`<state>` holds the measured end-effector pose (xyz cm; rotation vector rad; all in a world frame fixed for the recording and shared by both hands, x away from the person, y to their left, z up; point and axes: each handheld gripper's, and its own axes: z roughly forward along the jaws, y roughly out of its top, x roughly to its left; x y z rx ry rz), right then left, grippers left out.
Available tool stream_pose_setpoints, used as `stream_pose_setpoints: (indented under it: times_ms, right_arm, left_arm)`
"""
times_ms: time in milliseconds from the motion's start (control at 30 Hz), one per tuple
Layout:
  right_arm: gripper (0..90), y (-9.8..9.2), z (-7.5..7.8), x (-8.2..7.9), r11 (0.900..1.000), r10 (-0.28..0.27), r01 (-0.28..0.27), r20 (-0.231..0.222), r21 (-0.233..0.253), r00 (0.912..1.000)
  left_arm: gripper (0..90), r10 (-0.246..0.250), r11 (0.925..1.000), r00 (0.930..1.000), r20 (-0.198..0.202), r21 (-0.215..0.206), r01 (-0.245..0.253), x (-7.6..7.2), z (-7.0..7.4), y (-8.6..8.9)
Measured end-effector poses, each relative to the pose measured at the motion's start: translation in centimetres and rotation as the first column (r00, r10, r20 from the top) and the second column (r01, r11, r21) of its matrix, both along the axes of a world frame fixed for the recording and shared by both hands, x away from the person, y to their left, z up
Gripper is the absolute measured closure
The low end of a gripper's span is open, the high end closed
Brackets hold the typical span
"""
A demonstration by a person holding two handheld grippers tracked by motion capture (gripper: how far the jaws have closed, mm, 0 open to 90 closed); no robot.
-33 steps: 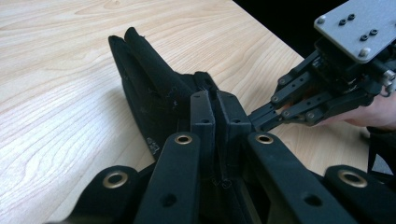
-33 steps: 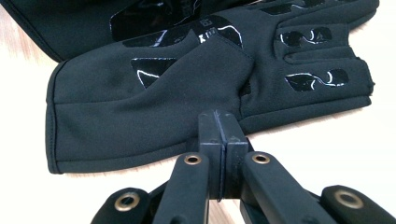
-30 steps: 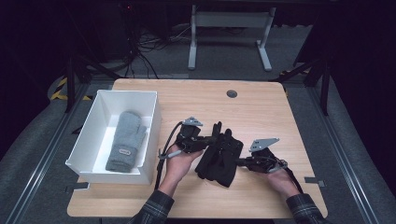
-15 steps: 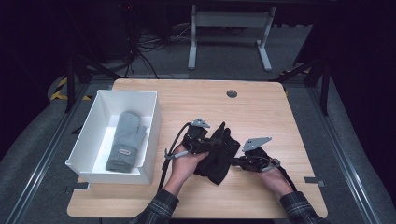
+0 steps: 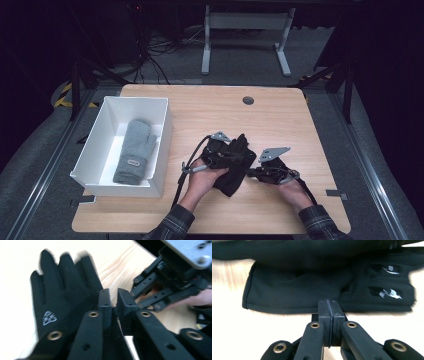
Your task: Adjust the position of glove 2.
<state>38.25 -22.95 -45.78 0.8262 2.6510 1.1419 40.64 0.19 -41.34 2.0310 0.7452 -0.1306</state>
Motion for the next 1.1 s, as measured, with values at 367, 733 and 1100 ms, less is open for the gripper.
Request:
stream_pose_setpoints:
  times_ms: [367,733,1100]
  right_arm:
    - [72.2,-5.0,0.9,-0.1,0.992,-0.123,0.123,0.032,0.010,0.9918]
    - [33.9,-6.2,0.0,0.6,0.979,-0.200,0.202,0.076,-0.011,0.9768]
    - [26.1,-6.3,-0.7,1.0,0.970,-0.230,0.236,0.106,-0.049,0.9674]
  left_arm:
    - [90.0,-0.014,0.9969,0.9999,0.004,0.078,0.014,-1.2,-1.2,-0.3]
    - [90.0,-0.057,0.9814,0.9980,-0.027,0.182,0.061,-2.1,-3.5,-2.5]
    - [90.0,-0.087,0.9621,0.9960,-0.019,0.258,0.089,-3.3,-3.4,-1.3]
